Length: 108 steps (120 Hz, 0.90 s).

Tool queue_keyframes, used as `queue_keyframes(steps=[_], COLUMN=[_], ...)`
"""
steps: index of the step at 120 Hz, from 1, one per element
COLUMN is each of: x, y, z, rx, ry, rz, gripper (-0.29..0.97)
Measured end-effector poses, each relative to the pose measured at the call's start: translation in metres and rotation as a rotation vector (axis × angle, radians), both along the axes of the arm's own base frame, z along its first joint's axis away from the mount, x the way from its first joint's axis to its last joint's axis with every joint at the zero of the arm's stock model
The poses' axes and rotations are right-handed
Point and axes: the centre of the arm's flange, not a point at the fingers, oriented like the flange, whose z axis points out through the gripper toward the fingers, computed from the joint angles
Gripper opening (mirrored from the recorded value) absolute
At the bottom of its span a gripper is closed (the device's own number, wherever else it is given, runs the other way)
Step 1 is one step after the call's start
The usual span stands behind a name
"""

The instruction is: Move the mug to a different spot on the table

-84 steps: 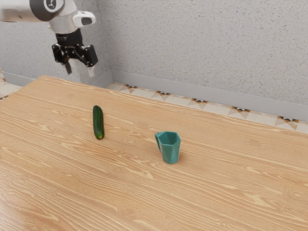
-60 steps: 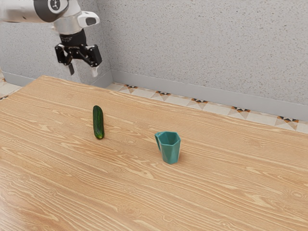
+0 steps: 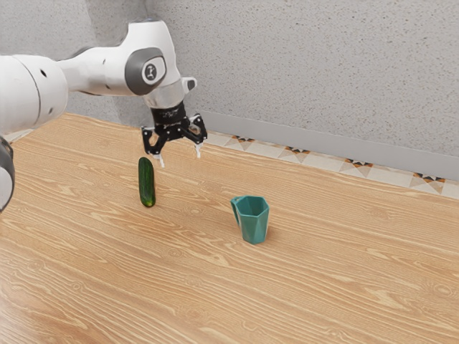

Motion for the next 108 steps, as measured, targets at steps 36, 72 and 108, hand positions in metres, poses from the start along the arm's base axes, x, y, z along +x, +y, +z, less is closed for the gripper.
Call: queue_keyframes(steps=[36,72,108], x=[0.035,0.052,0.067], y=[-0.03,-0.057,-0.074], z=[-0.064,-0.112,-0.141], rx=[-0.086,-0.109,-0.103], ry=[-0.009,0.04,0.102], rz=[0.283,0.426,0.464], gripper=[0.66,0.66,0.66])
